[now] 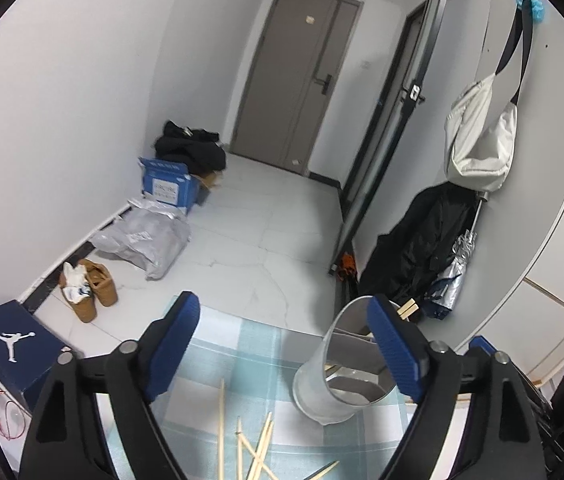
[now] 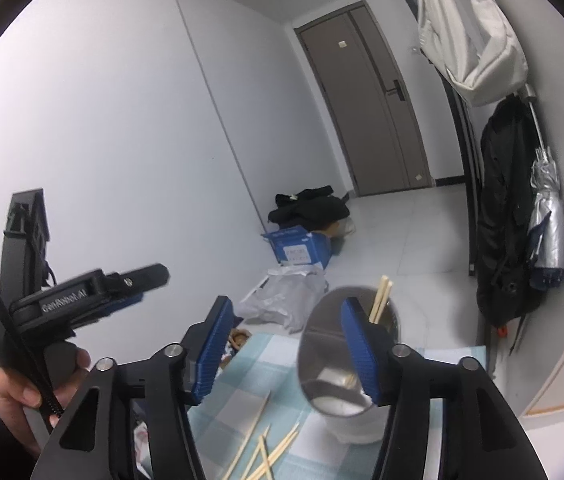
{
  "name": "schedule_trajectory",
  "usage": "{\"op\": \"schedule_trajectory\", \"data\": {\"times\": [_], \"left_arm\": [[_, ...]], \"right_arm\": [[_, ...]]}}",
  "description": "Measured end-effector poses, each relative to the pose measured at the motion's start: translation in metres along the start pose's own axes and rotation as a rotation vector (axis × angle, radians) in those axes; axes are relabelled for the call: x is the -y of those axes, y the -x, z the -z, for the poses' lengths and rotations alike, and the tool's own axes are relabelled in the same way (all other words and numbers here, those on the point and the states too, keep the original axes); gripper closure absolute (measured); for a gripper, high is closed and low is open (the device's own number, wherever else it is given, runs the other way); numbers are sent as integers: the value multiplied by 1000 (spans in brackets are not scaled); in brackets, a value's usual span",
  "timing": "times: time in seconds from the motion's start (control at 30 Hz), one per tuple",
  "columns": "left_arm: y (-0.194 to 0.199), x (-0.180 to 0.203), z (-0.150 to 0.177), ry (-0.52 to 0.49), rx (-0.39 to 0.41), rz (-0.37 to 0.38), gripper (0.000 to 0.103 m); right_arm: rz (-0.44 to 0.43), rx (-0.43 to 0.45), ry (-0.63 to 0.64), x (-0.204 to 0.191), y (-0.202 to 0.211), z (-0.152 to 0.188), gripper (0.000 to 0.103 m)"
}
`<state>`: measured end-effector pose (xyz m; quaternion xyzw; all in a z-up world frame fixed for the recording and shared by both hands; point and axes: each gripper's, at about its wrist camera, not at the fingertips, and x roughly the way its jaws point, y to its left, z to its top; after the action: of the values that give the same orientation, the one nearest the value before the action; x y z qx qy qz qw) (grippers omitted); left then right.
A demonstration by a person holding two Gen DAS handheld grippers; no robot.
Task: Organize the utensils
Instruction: 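Move both open grippers back over the remaining wooden chopsticks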
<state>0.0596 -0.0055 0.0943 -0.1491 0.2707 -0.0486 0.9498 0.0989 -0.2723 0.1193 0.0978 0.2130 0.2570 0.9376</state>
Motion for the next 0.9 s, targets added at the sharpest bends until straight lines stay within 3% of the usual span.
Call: {"op": "schedule_trajectory", "data": {"times": [0.13, 0.47, 0.6, 0.9], "left_arm": [[14, -6, 9, 11, 20, -10, 9], [28, -24, 42, 9, 5, -51, 2], [23, -31, 61, 2, -25, -68, 1], [7, -49, 97, -9, -114, -73, 1]], "right_arm": [[17, -16, 3, -13, 12, 7, 39], [69, -48, -4, -41, 30, 39, 22], [101, -102, -17, -42, 26, 58, 18], [181, -273, -113, -26, 3, 104, 18]]}}
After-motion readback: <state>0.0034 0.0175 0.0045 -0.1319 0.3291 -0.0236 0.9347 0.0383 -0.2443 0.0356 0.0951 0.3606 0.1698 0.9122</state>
